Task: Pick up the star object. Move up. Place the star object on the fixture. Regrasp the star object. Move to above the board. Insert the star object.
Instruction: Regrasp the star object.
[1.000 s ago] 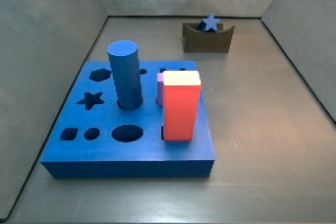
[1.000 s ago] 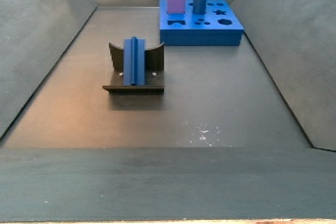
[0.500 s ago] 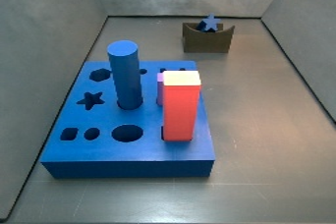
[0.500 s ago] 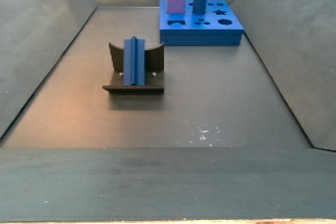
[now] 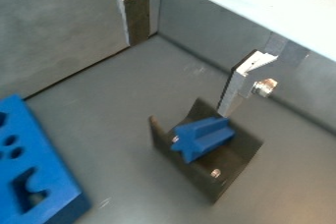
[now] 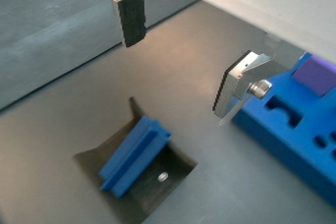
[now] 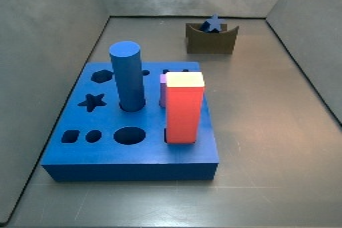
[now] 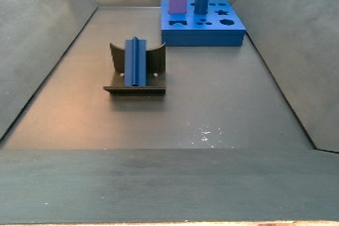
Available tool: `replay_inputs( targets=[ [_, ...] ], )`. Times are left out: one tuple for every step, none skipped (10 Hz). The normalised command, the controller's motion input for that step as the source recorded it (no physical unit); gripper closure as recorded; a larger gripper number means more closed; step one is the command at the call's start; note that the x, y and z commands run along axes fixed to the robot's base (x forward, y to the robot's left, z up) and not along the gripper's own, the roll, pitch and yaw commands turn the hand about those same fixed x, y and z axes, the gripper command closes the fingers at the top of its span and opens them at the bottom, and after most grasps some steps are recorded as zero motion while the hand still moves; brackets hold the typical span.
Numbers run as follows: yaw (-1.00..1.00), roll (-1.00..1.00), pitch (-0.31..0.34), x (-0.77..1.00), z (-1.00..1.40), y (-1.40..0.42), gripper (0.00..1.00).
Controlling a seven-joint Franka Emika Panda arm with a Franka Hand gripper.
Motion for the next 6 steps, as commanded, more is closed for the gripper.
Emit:
replay_inputs(
  targets=[
    [0.01,1.0,0.013,-0.02,0.01,-0.02,0.0],
    [0.01,1.0,0.017,-0.02,0.01,-0.02,0.0],
    [0.02,1.0,0.021,-0.01,0.01,-0.02,0.0],
    [0.02,1.0,0.027,0.0,0.01,-0.02,0.0],
    [0.02,1.0,0.036,0.02,0.0,-0.02,0.0],
    [0.03,1.0,0.046,0.03,0.0,-0.02,0.0]
  ],
)
